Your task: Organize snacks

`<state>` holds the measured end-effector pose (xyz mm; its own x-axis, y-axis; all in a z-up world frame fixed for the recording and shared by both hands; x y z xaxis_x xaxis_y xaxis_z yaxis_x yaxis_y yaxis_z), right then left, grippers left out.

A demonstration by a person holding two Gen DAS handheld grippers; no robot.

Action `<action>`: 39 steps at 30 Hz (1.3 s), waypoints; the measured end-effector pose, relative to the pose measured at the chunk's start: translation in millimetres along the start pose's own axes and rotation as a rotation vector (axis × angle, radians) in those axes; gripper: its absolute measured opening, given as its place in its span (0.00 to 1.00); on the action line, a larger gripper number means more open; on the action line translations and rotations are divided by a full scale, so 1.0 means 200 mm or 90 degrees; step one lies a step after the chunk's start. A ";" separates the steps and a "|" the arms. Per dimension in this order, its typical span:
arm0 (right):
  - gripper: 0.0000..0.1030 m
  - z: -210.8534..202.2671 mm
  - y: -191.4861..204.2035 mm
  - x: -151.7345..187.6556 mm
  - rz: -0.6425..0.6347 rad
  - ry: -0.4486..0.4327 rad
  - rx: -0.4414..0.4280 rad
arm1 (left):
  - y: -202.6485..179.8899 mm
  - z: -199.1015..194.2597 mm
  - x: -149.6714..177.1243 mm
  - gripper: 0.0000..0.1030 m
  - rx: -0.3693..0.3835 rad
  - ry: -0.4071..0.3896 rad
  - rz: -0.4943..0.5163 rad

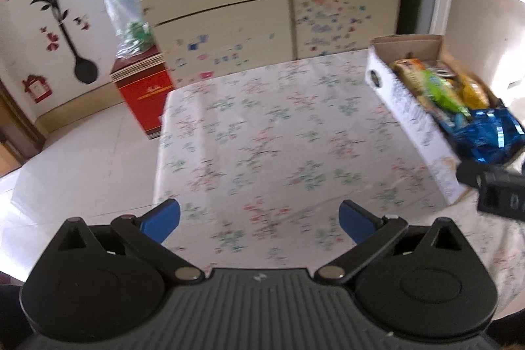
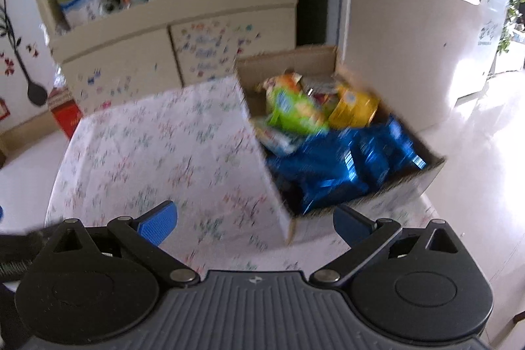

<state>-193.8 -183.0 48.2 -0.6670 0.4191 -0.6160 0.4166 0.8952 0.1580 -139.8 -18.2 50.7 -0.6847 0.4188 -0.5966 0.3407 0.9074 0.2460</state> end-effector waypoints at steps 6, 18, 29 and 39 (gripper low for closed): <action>1.00 0.13 0.13 0.17 -0.049 0.042 -0.004 | 0.16 0.07 0.06 0.99 -0.020 0.012 -0.021; 1.00 0.36 0.26 0.29 -0.068 0.039 -0.023 | 0.22 0.21 0.05 0.99 -0.015 0.014 -0.014; 1.00 0.56 0.31 0.30 -0.074 -0.021 0.013 | 0.25 0.26 0.04 0.99 0.013 0.008 -0.047; 1.00 0.63 0.36 0.26 -0.077 -0.121 -0.008 | 0.29 0.31 0.05 0.99 0.013 0.023 -0.064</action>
<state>-120.6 -116.2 -68.5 -0.5826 0.2739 -0.7653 0.3318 0.9396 0.0837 -87.0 36.7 11.1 -0.7388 0.3267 -0.5894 0.2820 0.9442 0.1699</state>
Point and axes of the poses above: each gripper's, at about its wrist camera, not at the fingertips, and z roughly the way its jaws point, y to its left, x to its underside, the point moved 7 cm from there along z, roughly the way its jaws point, and after that the axes turned 9 degrees about z, right-handed, at the moved point
